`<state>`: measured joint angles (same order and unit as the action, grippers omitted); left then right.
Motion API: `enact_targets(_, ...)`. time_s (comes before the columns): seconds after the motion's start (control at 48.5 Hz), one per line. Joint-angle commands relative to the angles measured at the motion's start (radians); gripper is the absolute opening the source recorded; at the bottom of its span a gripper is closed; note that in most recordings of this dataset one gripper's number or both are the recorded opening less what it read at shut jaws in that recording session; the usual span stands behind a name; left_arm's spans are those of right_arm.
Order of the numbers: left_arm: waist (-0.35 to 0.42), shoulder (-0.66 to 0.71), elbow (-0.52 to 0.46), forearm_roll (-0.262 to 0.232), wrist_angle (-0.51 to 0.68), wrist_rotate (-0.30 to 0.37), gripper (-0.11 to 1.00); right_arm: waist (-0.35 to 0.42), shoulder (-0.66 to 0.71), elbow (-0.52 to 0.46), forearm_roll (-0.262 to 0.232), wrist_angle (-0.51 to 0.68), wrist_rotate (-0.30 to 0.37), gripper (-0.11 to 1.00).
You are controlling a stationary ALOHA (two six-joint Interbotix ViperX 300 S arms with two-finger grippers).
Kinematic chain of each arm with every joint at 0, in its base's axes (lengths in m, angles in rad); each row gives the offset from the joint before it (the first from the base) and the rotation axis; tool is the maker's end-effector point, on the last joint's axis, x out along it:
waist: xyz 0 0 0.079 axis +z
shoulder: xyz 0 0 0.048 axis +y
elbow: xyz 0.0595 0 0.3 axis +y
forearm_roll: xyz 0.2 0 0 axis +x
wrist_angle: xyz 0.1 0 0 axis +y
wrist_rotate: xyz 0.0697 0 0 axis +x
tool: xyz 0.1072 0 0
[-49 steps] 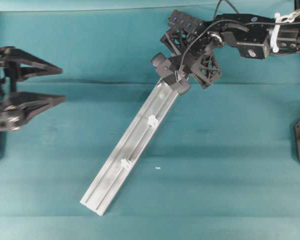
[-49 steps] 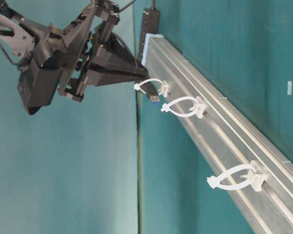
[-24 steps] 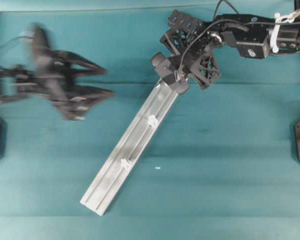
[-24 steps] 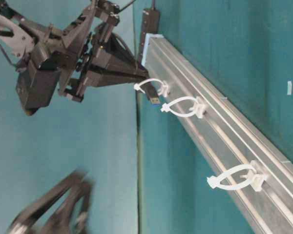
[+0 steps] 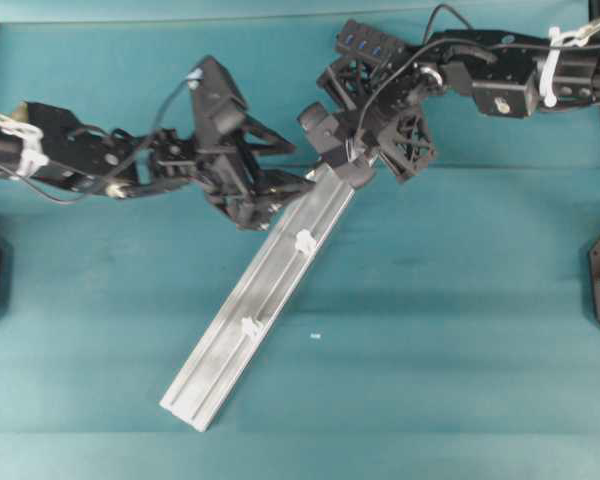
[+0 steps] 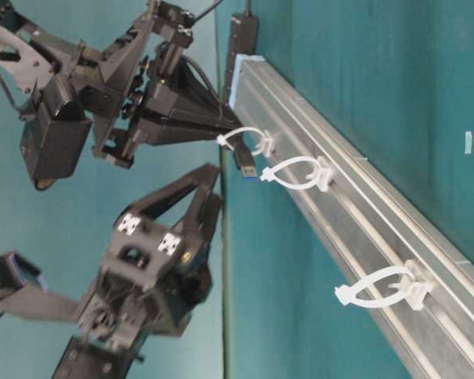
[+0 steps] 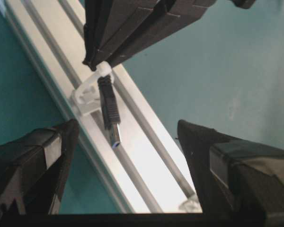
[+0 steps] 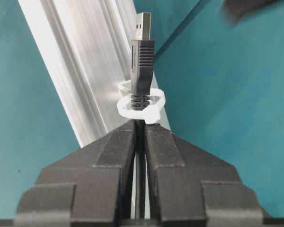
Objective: Pass the USB cable through three rings with both arms.
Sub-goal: 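Reach the left gripper to the plug and grasp it past the ring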
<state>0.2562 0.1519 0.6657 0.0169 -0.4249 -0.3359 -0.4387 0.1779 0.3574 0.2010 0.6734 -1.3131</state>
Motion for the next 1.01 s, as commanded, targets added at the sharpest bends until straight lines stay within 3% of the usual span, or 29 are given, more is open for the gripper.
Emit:
enact_targets(0.0,0.000,0.021,-0.037,0.003,-0.011,0.002,0.91,0.009,0.002,-0.003,0.005,-0.005,-0.008,0.07)
enact_targets(0.618,0.015,0.114,-0.095,0.003,-0.003,0.002,0.89,0.009,0.002,-0.003,0.003,-0.005,-0.006,0.07)
enact_targets(0.989,0.015,0.129,-0.109,0.003,0.000,-0.002,0.76,0.009,0.002,-0.003,0.005,-0.008,-0.005,0.07)
